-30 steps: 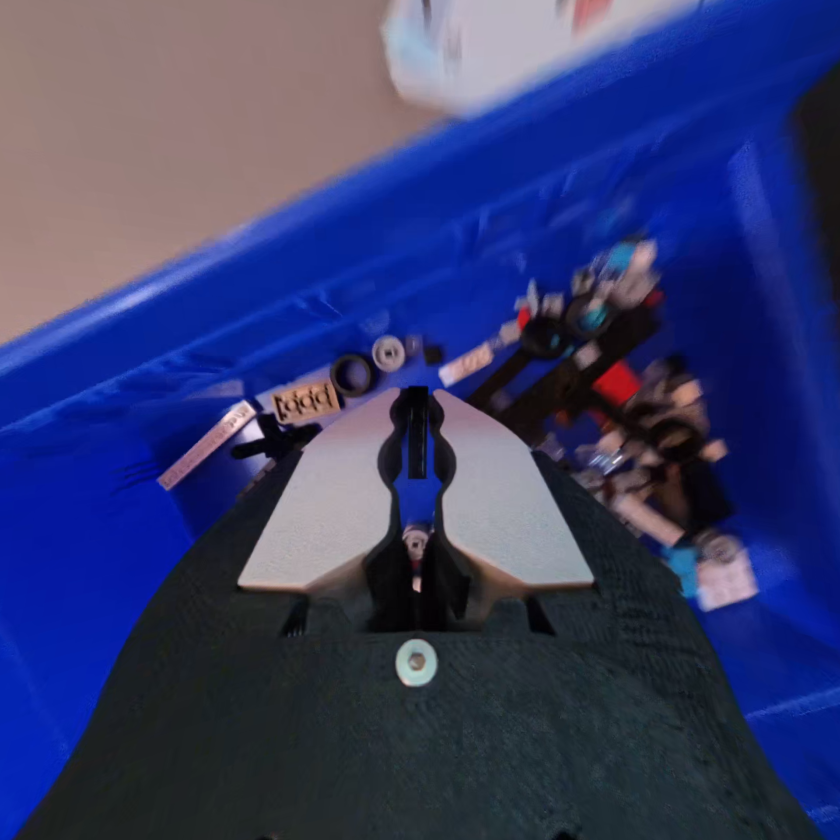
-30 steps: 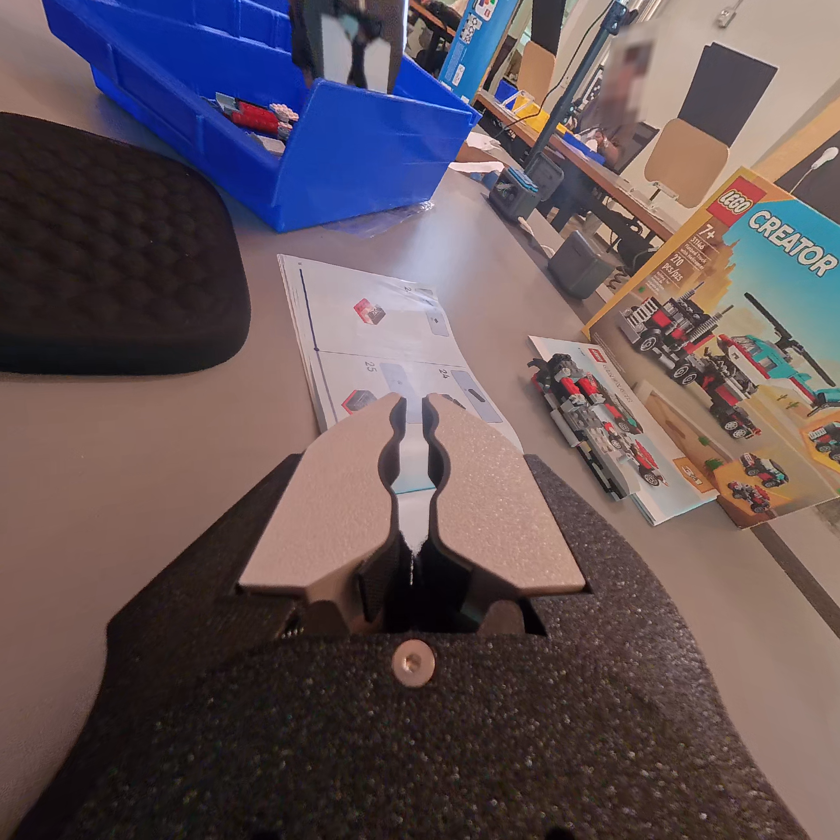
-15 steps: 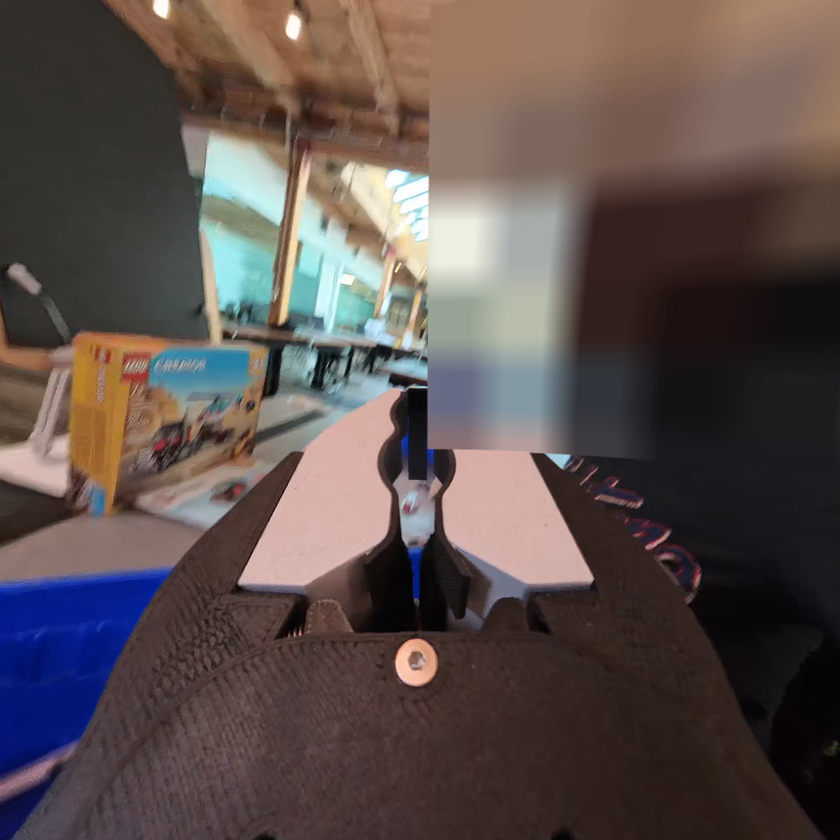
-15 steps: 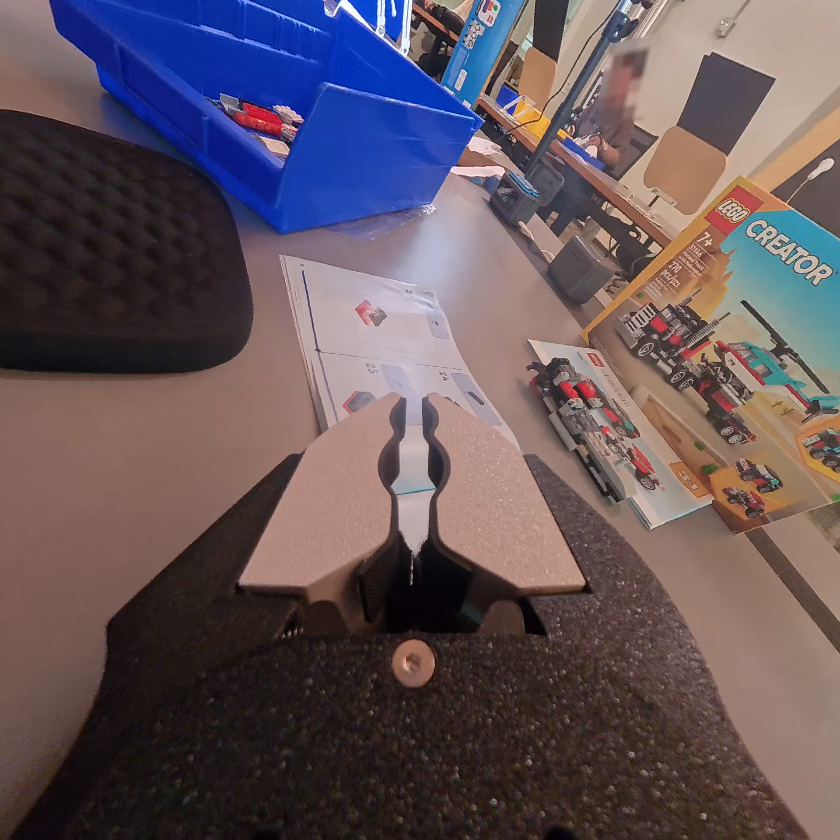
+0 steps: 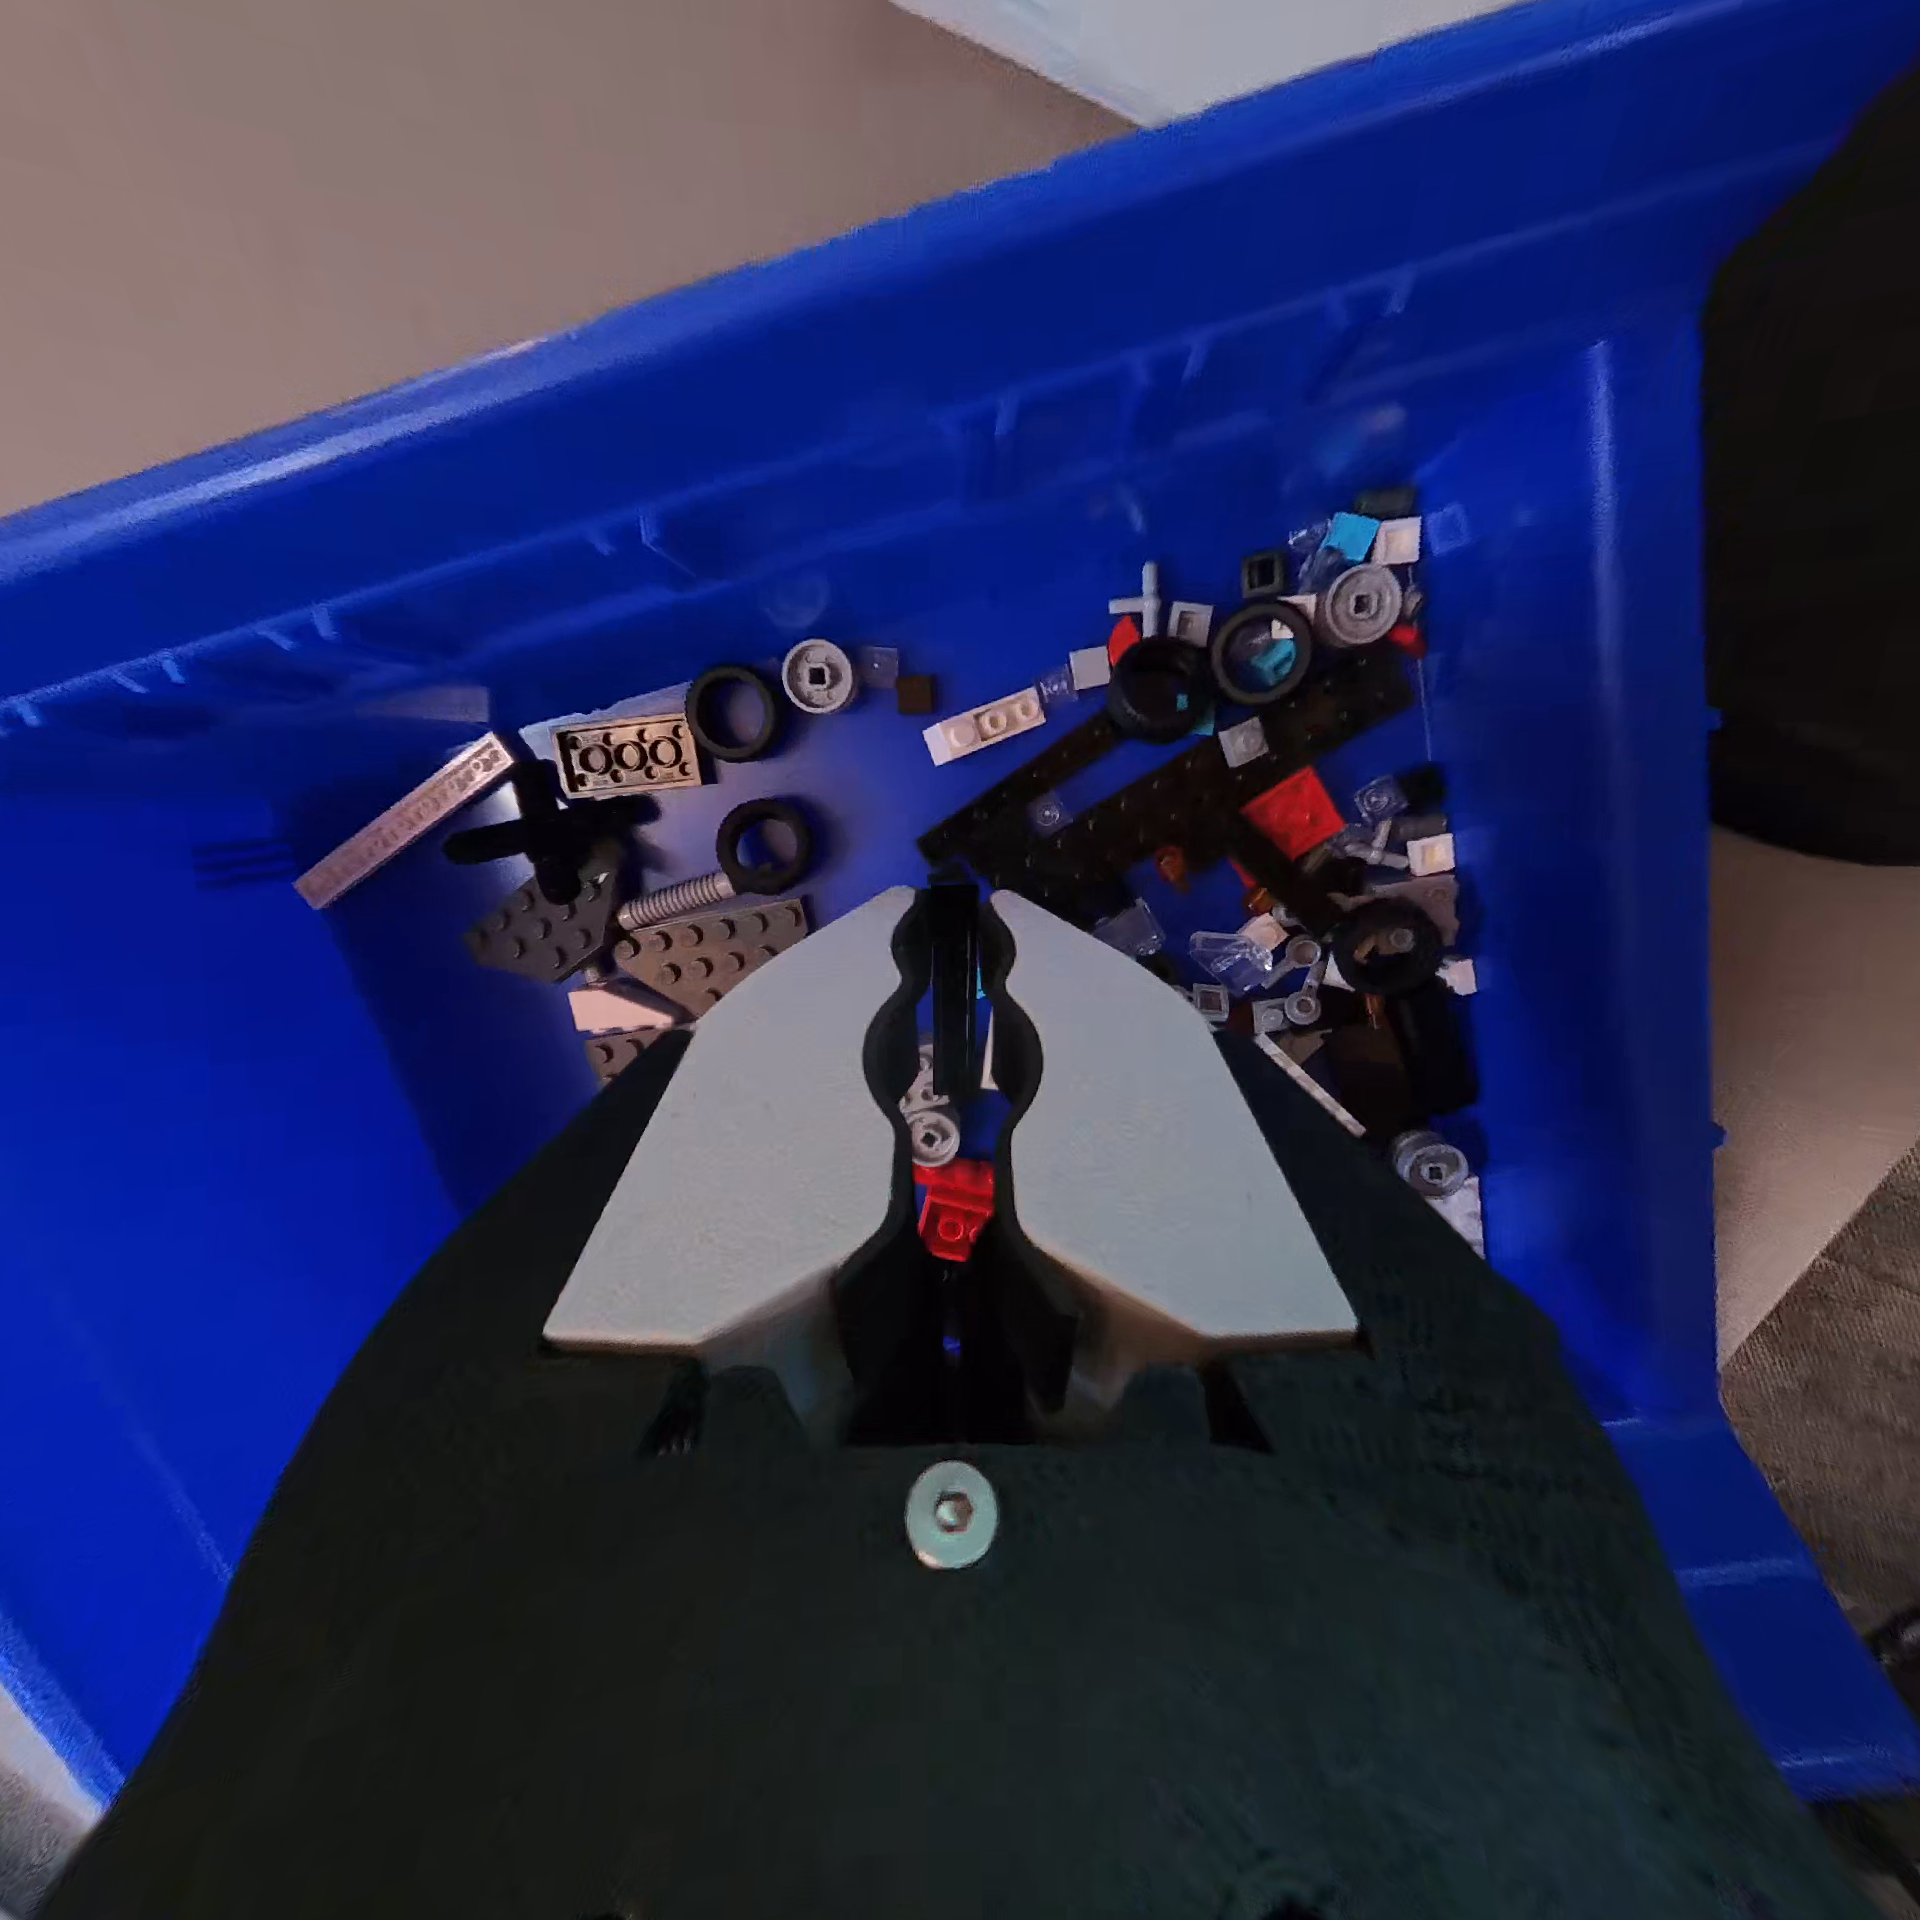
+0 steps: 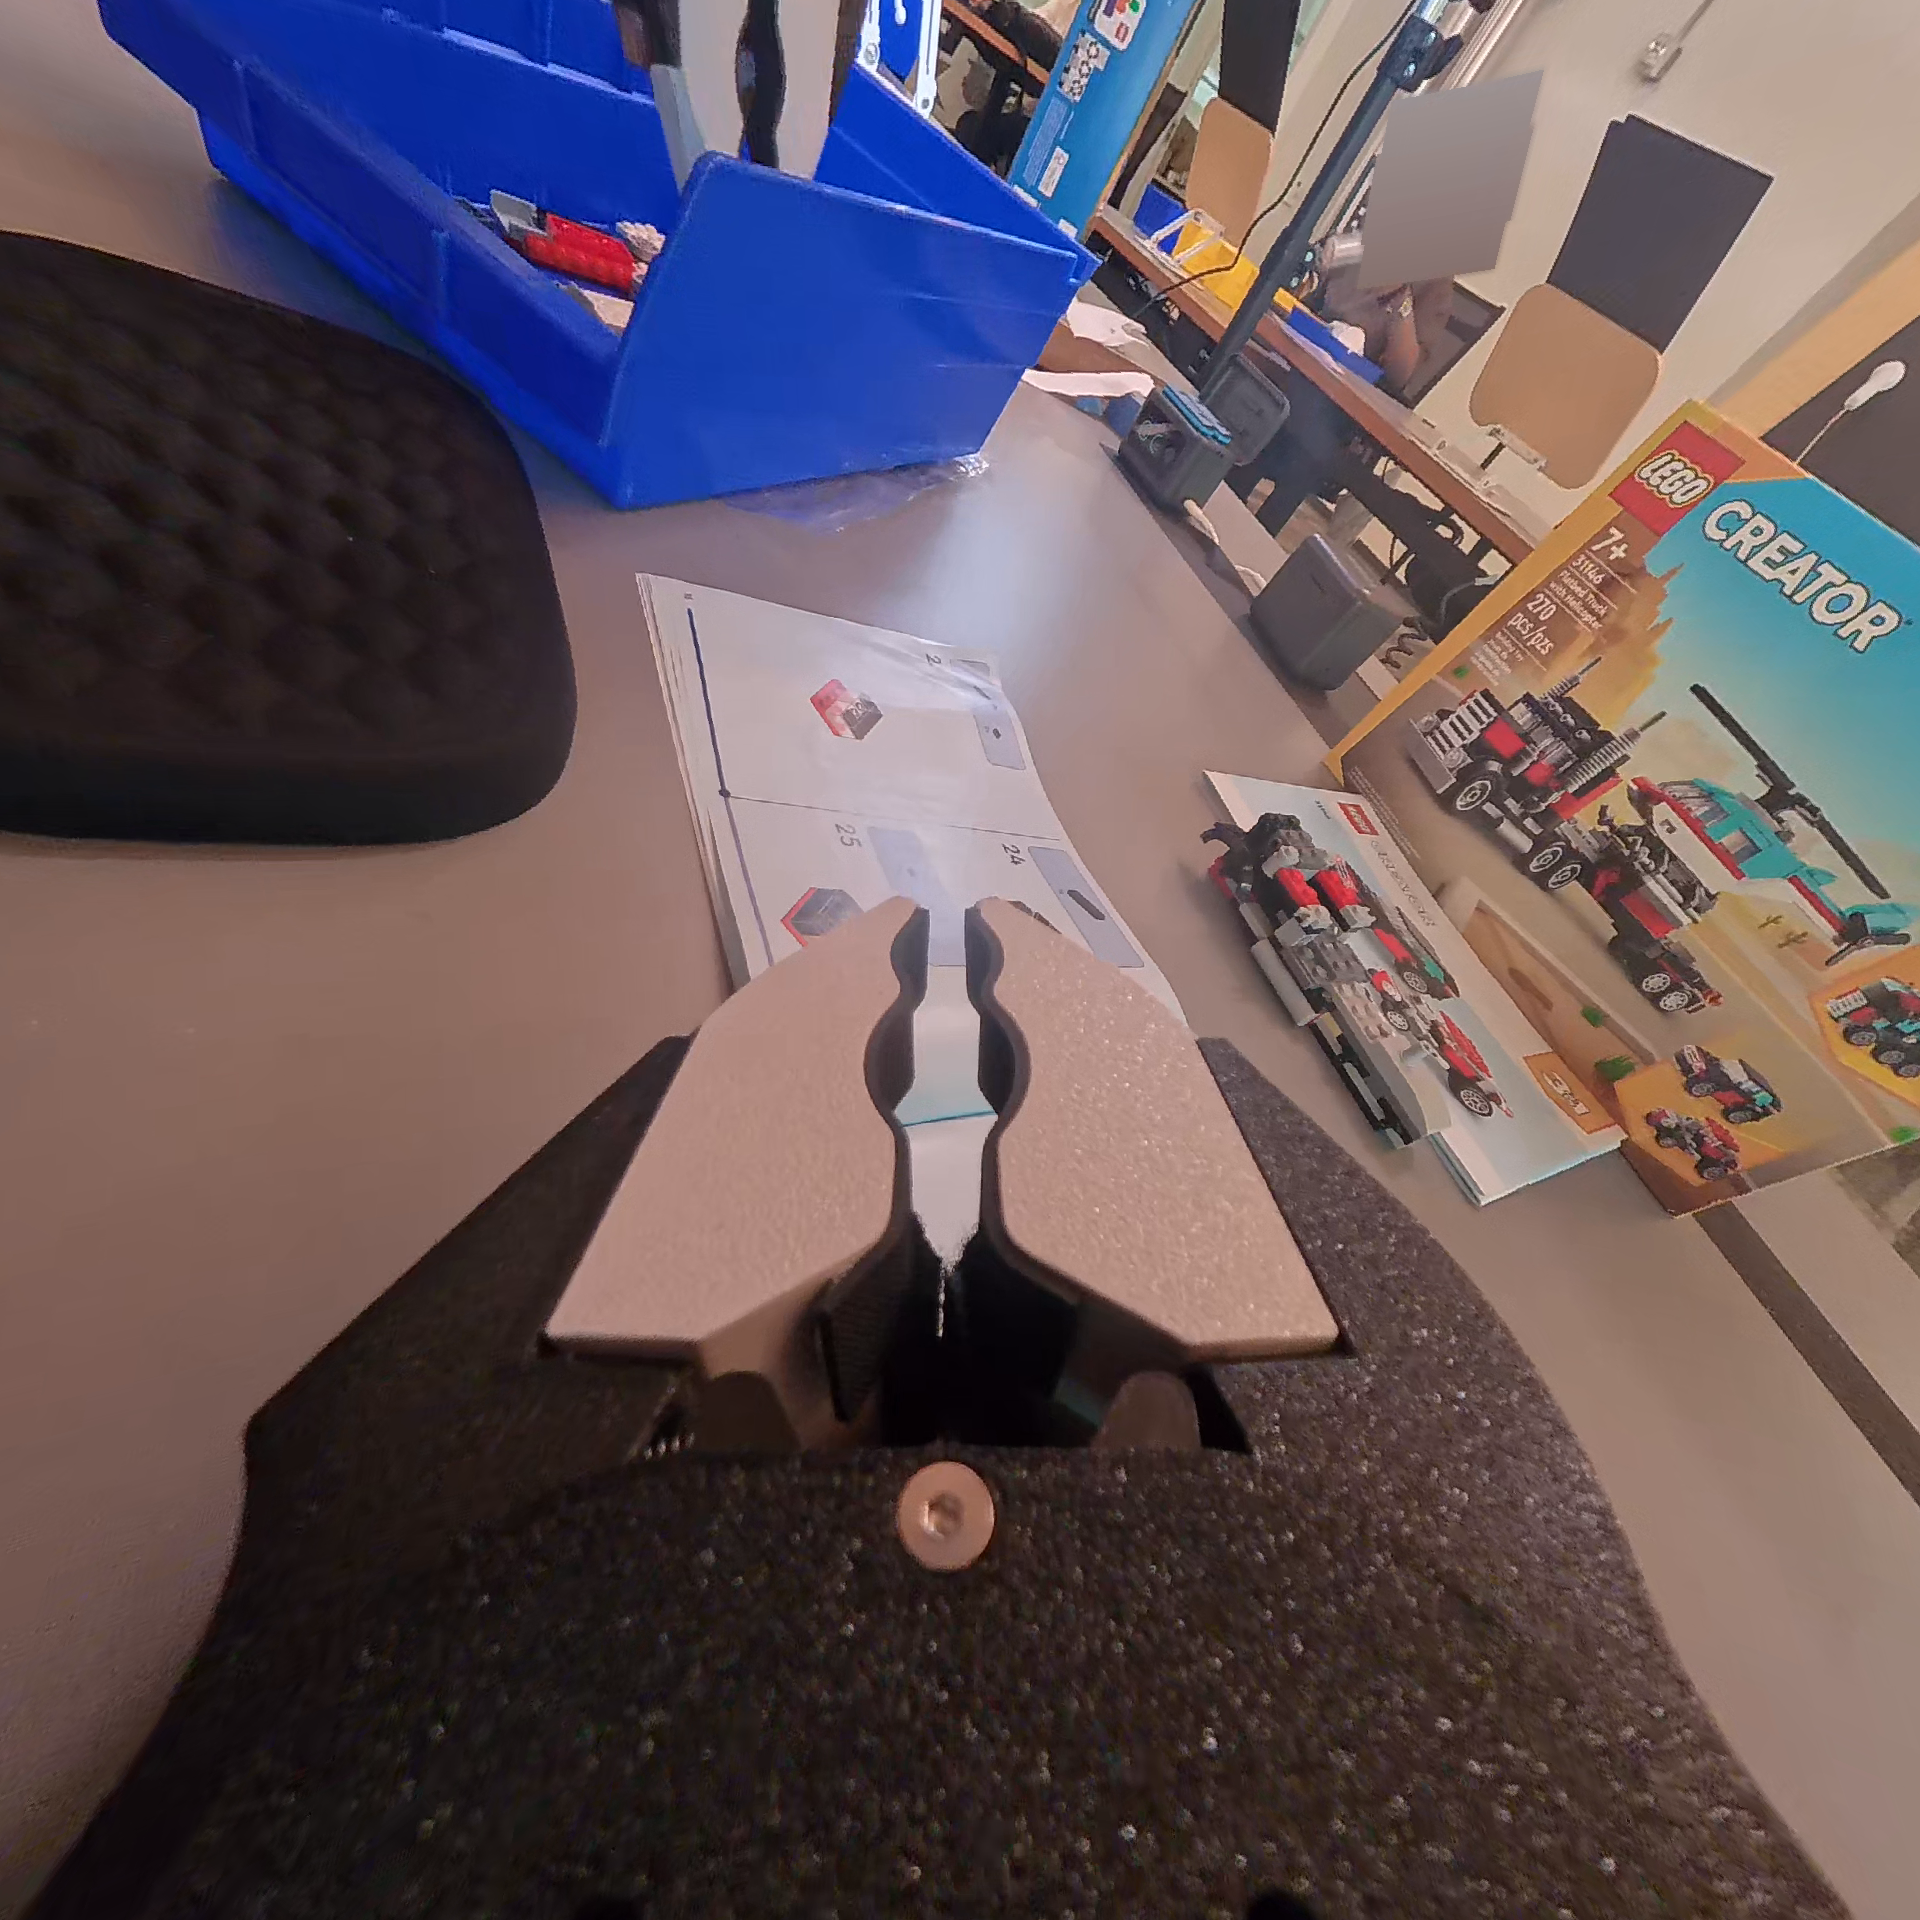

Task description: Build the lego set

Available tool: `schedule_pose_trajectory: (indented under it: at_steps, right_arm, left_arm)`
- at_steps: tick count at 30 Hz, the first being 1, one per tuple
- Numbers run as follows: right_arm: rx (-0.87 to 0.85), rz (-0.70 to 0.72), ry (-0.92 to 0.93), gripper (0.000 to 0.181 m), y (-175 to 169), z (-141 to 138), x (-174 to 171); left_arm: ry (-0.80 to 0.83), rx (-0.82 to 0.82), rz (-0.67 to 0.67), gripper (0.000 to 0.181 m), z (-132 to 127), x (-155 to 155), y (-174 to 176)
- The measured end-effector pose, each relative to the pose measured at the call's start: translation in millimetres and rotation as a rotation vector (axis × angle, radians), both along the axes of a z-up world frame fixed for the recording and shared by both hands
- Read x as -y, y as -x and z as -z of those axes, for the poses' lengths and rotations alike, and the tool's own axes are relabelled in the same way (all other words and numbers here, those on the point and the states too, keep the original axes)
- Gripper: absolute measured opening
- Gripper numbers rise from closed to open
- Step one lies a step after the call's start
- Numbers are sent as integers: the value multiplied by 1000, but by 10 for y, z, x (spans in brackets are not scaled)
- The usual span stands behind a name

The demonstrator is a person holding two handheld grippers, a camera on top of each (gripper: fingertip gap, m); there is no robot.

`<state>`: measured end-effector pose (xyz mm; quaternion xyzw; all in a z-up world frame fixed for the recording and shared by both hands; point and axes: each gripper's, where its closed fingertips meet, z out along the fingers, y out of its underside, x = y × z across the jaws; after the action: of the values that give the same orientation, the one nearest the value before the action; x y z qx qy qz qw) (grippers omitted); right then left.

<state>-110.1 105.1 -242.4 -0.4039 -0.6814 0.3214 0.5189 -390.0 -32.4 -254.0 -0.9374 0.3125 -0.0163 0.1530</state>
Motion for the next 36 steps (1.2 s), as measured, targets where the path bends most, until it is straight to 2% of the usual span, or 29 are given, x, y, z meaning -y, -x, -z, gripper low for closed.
schedule_pose_trajectory:
  at_steps: [8, 11, 15, 19, 21, 22, 24, 25, 27, 30, 33, 36]
  right_arm:
    - [8, -3, 8, 7, 9, 21, -3]
    - [17, 1, 6, 7, 12, 39, -10]
    - [23, 10, 8, 7, 14, 50, -28]
    - [27, 12, 3, 7, 14, 58, -28]
    - [27, 12, 5, 7, 13, 59, -31]
    - [27, 12, 6, 7, 14, 59, -30]
    - [28, 12, 7, 7, 14, 61, -30]
    - [29, 12, 6, 7, 15, 63, -29]
    - [28, 11, 8, 7, 15, 63, -28]
    - [12, 9, 23, 7, 18, 29, -28]
    - [-29, 20, 41, 7, 1, -87, -38]
    - [-121, 35, 79, 10, -98, -415, -17]
  left_arm:
    - [22, -79, 1, 27, 25, 16, 95]
    - [26, -45, 104, 30, 49, 65, -49]
    - [10, 44, 317, 39, 177, 97, -498]
    - [70, 7, 370, 40, 364, 114, -640]
    - [68, -67, 368, 31, 431, 84, -549]
    - [54, -106, 344, 23, 428, 46, -477]
    - [47, -261, 208, 12, 396, -30, -155]
    - [42, -308, 146, 13, 361, -42, -26]
    - [1, -271, 81, 15, 265, -38, 18]
    - [-124, -244, -42, 29, -11, -50, 28]
    - [-389, -209, -218, 44, -478, -132, -63]
    - [-770, 18, -376, 50, -1092, -269, -426]
